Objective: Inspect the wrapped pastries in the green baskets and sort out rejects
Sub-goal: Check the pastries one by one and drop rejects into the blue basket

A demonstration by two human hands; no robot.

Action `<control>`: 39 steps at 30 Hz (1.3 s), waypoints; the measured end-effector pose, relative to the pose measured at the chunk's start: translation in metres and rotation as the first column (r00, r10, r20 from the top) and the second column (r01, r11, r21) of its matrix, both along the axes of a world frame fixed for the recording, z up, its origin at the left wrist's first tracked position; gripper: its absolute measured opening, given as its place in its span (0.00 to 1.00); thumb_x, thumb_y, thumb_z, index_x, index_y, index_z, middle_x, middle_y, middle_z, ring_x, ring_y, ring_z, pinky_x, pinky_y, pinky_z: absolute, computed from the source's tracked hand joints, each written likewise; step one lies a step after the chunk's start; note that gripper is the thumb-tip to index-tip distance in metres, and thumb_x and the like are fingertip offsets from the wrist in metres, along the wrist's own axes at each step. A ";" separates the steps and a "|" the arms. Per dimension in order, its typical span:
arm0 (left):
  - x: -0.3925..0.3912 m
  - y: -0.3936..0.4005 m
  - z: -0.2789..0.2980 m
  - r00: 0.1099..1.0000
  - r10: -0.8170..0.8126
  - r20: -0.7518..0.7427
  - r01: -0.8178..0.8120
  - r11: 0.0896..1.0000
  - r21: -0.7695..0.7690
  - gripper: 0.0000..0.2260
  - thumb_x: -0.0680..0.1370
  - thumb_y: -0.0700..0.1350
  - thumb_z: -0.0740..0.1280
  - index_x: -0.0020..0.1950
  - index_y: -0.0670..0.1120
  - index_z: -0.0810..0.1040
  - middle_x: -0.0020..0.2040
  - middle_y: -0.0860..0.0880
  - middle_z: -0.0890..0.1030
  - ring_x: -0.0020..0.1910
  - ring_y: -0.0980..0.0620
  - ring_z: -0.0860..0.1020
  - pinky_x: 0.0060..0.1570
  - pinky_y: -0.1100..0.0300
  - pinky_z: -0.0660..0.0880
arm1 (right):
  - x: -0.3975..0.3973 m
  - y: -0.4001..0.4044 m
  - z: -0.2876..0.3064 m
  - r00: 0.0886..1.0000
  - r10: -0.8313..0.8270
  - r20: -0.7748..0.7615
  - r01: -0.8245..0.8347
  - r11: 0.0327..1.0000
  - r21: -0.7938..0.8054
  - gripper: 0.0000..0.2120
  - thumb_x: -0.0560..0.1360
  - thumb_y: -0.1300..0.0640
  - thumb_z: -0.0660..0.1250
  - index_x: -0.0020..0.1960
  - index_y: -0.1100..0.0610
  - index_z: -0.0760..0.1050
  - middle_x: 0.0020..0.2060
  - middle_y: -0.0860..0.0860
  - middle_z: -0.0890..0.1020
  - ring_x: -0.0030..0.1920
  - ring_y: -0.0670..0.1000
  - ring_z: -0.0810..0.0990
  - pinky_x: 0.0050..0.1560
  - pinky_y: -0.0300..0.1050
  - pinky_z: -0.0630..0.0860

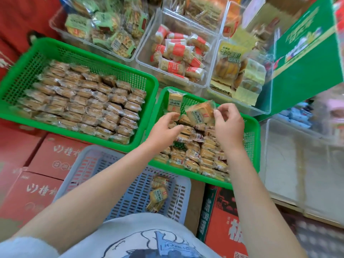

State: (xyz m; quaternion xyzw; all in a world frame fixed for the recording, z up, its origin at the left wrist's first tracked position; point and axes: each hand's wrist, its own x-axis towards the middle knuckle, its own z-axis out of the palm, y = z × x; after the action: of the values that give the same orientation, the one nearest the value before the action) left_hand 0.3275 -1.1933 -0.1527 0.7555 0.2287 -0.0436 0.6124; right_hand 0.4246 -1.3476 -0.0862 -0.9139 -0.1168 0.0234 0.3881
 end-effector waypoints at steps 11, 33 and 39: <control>-0.075 -0.014 0.075 0.986 0.163 0.022 -0.089 0.640 -0.764 0.21 0.76 0.57 0.64 0.61 0.44 0.78 0.49 0.44 0.83 0.45 0.48 0.83 0.38 0.57 0.82 | -0.113 -0.028 0.037 0.782 0.229 -0.580 0.164 0.822 0.545 0.11 0.82 0.53 0.61 0.51 0.60 0.75 0.46 0.58 0.83 0.44 0.54 0.82 0.43 0.48 0.80; -0.123 -0.048 0.094 0.971 0.238 -0.023 -0.188 0.700 -0.689 0.13 0.80 0.54 0.66 0.54 0.47 0.84 0.44 0.46 0.84 0.39 0.51 0.81 0.35 0.60 0.77 | -0.167 -0.062 0.035 0.856 0.229 -0.464 0.185 0.702 0.688 0.08 0.77 0.59 0.66 0.45 0.51 0.83 0.44 0.55 0.83 0.45 0.53 0.82 0.45 0.50 0.79; -0.124 -0.054 0.093 0.942 0.325 -0.080 -0.309 0.750 -0.585 0.12 0.82 0.51 0.66 0.55 0.45 0.85 0.43 0.46 0.86 0.37 0.52 0.81 0.33 0.62 0.73 | -0.168 -0.057 0.032 0.840 0.168 -0.516 0.289 0.667 0.687 0.11 0.80 0.64 0.64 0.44 0.54 0.81 0.45 0.53 0.83 0.47 0.52 0.82 0.43 0.46 0.81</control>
State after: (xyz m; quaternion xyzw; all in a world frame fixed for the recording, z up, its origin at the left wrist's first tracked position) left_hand 0.2039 -1.2475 -0.0598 0.4785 0.3202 0.0022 0.8176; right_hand 0.2566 -1.4050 -0.0539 -0.6334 0.0300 0.2160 0.7425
